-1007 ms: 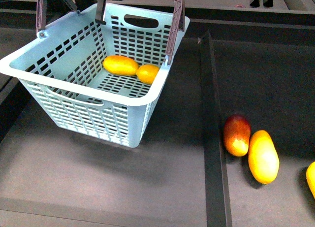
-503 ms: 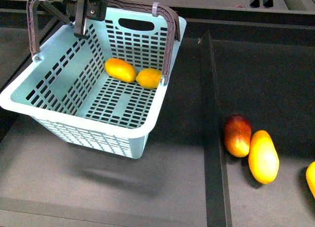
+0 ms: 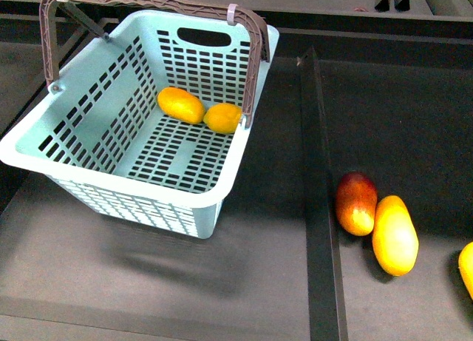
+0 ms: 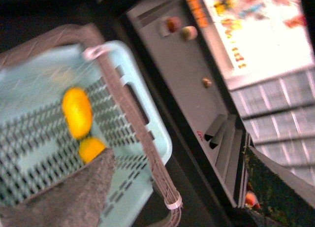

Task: Pick lemon and mango into basket

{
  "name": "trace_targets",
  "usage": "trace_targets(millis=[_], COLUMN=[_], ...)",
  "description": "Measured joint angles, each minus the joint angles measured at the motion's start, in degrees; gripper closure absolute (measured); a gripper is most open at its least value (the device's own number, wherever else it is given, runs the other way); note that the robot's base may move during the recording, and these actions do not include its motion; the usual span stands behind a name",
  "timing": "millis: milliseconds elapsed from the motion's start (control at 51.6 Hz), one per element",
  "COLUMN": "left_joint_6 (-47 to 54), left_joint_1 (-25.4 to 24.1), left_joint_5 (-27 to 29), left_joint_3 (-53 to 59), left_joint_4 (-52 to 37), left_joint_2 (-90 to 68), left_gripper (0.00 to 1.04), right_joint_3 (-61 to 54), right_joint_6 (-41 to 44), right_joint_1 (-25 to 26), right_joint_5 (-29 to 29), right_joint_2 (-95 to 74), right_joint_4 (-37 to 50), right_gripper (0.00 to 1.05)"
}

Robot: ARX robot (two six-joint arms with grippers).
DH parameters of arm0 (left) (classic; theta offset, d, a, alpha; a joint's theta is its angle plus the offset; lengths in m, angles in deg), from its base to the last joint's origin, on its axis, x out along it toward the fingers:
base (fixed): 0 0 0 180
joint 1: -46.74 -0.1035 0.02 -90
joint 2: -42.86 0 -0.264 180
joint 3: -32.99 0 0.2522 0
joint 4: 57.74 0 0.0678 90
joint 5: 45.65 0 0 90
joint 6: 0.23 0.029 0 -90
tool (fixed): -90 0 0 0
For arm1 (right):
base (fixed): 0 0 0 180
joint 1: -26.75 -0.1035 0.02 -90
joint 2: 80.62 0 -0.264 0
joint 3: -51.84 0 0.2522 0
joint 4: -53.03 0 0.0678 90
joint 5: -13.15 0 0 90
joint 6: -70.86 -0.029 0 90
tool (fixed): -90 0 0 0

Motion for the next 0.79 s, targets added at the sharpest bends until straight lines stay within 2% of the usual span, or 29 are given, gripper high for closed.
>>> trace_targets(millis=[58,97,116,136,174,232,329,542,697,736,794], left_joint_6=[19.12,27.98,35.47,36.30,44.96,49.48,54.31,55.80,56.02,56.08,56.15], left_joint_1=[-1.75,-3.02,-4.04,-4.17,-5.57,-6.71,-9.27,-12.83,-15.19,-17.79,-19.52], left_joint_5=[-1.20,-2.10,-2.71,-2.80,-4.02,-5.35,-8.26,-11.32,-13.79,-17.64,-18.01], left_joint_3=[6.56,9.92,12.31,12.61,15.76,18.67,24.44,30.95,35.06,35.93,36.68], left_joint_4=[-11.47,-16.02,-18.18,-18.38,-19.45,-19.78,-19.82,-17.99,-13.42,-11.82,-10.27], left_joint_2=[2.71,4.59,6.27,6.54,8.98,11.15,16.15,24.83,33.42,35.82,38.05], left_gripper=[0.43,0.50,0.56,0.57,0.66,0.76,1.00,1.02,1.02,1.02,1.02], right_joint_3=[0.00,0.00,0.00,0.00,0.00,0.00,0.00,0.00,0.00,0.00,0.00], right_joint_6=[0.00,0.00,0.00,0.00,0.00,0.00,0.00,0.00,0.00,0.00,0.00], right_joint_1=[0.00,0.00,0.00,0.00,0.00,0.00,0.00,0.00,0.00,0.00,0.00], right_joint_5=[-0.02,-0.02,-0.02,-0.02,-0.04,-0.04,-0.02,-0.02,-0.02,-0.02,-0.02], right_joint_2=[0.00,0.00,0.00,0.00,0.00,0.00,0.00,0.00,0.00,0.00,0.00], right_joint_4=[0.00,0.00,0.00,0.00,0.00,0.00,0.00,0.00,0.00,0.00,0.00], right_gripper=[0.09,0.09,0.09,0.09,0.09,0.09,0.09,0.09,0.09,0.09,0.09])
